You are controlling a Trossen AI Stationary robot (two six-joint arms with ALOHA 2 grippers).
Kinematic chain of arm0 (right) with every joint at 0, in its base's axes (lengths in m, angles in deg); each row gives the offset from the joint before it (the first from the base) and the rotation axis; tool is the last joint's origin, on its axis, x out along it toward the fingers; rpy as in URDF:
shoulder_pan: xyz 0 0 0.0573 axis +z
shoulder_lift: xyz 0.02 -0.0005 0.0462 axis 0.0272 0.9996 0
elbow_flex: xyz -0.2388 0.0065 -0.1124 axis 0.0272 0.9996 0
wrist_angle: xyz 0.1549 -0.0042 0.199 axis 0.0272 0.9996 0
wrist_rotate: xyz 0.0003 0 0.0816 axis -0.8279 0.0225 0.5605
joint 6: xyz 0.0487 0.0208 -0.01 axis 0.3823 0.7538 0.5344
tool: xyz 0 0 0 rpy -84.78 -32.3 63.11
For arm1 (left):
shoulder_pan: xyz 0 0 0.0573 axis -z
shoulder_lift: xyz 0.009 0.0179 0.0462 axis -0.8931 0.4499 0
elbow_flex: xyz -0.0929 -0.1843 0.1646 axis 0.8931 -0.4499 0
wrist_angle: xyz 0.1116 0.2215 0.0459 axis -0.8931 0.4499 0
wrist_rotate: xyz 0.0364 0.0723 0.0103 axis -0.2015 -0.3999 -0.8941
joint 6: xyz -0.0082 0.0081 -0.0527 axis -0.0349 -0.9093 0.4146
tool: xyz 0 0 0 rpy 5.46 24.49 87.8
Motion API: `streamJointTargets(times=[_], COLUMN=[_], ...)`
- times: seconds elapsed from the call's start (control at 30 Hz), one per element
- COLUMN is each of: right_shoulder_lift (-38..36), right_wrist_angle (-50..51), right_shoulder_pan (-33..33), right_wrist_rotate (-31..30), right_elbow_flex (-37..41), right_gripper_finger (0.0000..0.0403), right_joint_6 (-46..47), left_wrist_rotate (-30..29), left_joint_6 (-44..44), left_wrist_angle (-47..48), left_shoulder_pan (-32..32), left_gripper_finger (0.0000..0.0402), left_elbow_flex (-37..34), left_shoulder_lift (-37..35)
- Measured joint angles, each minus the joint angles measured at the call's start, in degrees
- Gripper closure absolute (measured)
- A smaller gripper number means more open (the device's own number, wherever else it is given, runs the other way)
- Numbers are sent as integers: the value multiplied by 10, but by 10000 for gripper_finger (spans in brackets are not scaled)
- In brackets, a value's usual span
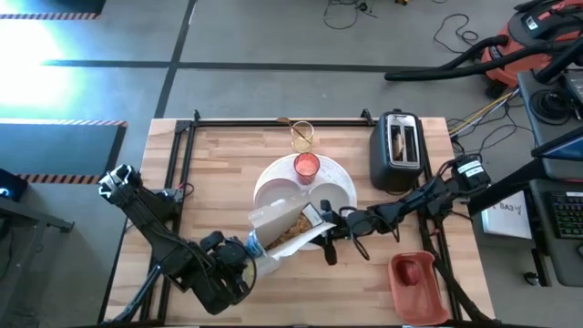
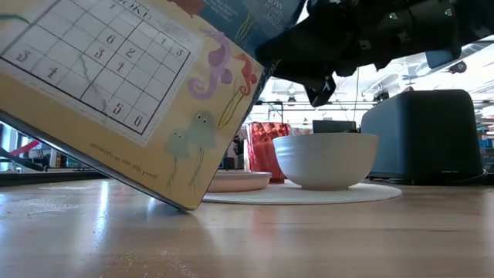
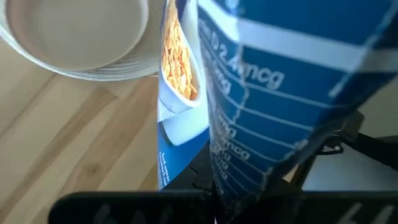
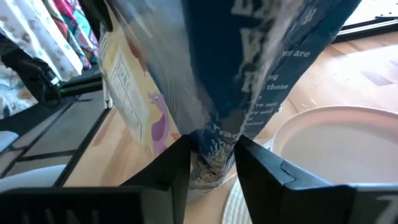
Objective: Arrange a breakfast setting
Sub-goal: Pour the cereal from the cereal box into the white bowl
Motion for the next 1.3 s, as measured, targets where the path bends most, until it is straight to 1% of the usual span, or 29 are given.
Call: streamJointTargets(times=[0.1, 0.23, 0.37, 0.47, 0.67, 0.83, 0.97, 1.1, 1.2, 1.3], right_shoulder_lift=[2, 3, 1, -1, -1, -2, 5, 20, 24, 24], right_wrist_angle=[-2, -7, -17, -31, -89, -131, -162, -204, -215, -220], right_shoulder_pan=[0, 0, 0, 0, 0, -1, -1, -2, -3, -3], right_wrist_rotate=[2, 12, 20, 31, 40, 31, 5, 4, 3, -6], right_elbow_flex=[0, 0, 0, 1, 2, 2, 2, 6, 9, 16], right_gripper_finger=[312, 343, 359, 362, 363, 364, 364, 364, 364, 364], right_joint_6=[0, 1, 2, 3, 11, 32, 59, 117, 156, 181], left_wrist_rotate=[2, 3, 6, 15, 63, 89, 114, 159, 198, 221], left_joint_6=[-9, -13, -30, -56, -122, -179, -220, -247, -266, -288], left_wrist_angle=[-16, -14, -10, -3, 58, 117, 132, 130, 130, 130], left_shoulder_pan=[0, -1, -6, -13, -47, -93, -132, -175, -206, -226], left_gripper_finger=[402, 401, 401, 401, 401, 401, 401, 401, 401, 401], left_elbow_flex=[0, 9, 30, 57, 145, 237, 288, 309, 306, 293], left_shoulder_lift=[0, 0, 0, 0, 0, -1, -2, -3, -4, -4])
